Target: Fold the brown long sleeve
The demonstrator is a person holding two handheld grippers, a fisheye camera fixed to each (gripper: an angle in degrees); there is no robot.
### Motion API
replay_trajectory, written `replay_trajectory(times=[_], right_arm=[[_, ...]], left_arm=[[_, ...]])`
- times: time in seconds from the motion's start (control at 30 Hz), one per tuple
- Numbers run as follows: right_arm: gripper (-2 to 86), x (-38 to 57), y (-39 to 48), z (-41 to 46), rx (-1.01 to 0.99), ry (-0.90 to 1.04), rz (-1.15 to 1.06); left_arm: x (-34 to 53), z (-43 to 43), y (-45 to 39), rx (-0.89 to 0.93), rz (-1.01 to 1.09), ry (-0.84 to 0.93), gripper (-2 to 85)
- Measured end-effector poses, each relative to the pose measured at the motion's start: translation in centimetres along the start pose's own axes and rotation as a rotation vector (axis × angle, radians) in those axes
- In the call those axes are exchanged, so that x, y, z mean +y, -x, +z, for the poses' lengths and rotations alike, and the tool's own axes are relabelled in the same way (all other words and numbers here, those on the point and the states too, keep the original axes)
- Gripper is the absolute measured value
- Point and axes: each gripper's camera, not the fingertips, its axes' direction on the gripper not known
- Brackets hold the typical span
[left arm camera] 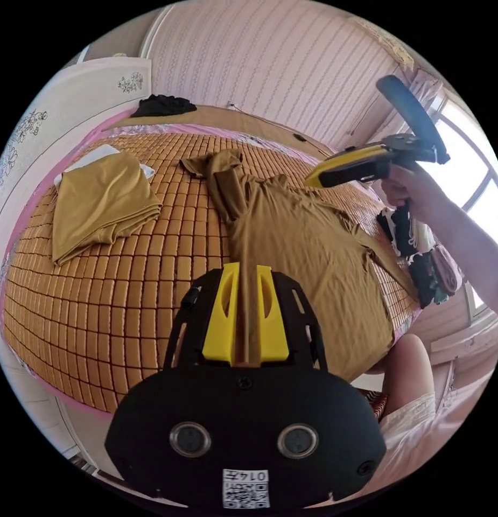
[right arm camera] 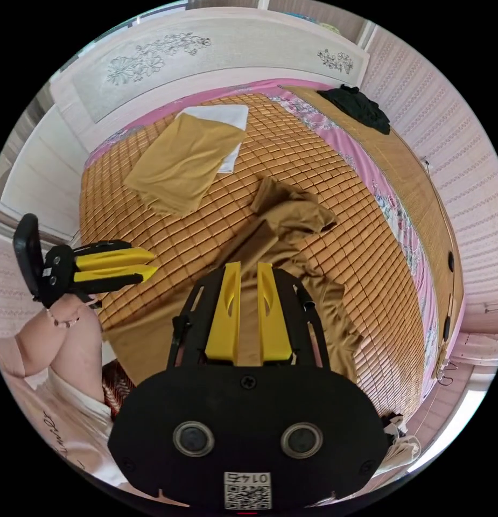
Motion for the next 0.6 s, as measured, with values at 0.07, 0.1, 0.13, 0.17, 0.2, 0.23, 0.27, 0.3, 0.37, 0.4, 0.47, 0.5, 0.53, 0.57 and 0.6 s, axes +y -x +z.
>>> replay_trajectory(times=[0.07,0.1,0.13,0.17,0.2,0.23,0.27,0.3,0.37,0.4,0.47,0.5,0.53,0.57,0.6], right_arm=[[7.1,-1.7,-1.8,2.4,-0.014,0.045,0.051],[8.0,-2.4,-2.8,3.8,-0.036,0.066,0.077],[8.1,-2.6,-3.3,4.4,-0.050,0.070,0.089],[8.4,-2.8,-4.0,5.4,-0.077,0.072,0.101],[8.4,-3.0,-4.5,6.2,-0.085,0.070,0.102],[8.4,-3.1,-4.6,6.5,-0.080,0.067,0.100],[7.9,-3.3,-5.0,7.1,-0.062,0.060,0.096],[6.9,-3.4,-5.4,7.7,-0.054,0.056,0.096],[3.9,-3.5,-6.1,8.4,-0.107,0.050,0.108],[1.3,-3.5,-6.6,9.1,-0.171,0.072,0.115],[0.0,-3.2,-7.3,9.4,-0.207,0.074,0.132],[-0.3,-2.7,-7.6,9.1,-0.218,0.054,0.135],[-0.5,-2.5,-7.7,8.9,-0.221,0.042,0.132],[-0.6,-1.9,-8.0,8.3,-0.217,0.018,0.126],[-0.7,-1.3,-8.2,7.8,-0.204,0.001,0.122]], left_arm=[[-3.8,0.3,2.9,0.008,-0.034,-0.025,5.0],[-4.9,0.5,3.5,0.010,-0.036,-0.027,5.0],[-7.0,1.1,4.5,0.004,-0.041,-0.031,5.1],[-9.0,1.9,5.3,-0.011,-0.045,-0.025,5.3],[-9.9,2.4,5.6,-0.020,-0.044,-0.015,5.5],[-11.8,3.6,6.0,-0.034,-0.038,0.010,5.8],[-13.3,4.7,6.0,-0.049,-0.025,0.032,6.2],[-13.9,5.3,6.0,-0.059,-0.014,0.041,6.4],[-15.9,7.7,5.5,-0.135,0.011,0.079,6.6],[-16.2,8.2,5.5,-0.144,0.010,0.089,6.5],[-16.9,9.9,5.3,-0.163,0.014,0.133,4.0],[-16.9,10.3,5.3,-0.174,0.014,0.153,2.8],[-16.4,10.3,5.3,-0.163,0.023,0.136,0.3],[-15.9,9.8,5.4,-0.171,0.005,0.131,-0.2],[-15.7,9.6,5.4,-0.178,0.001,0.132,-0.5]])
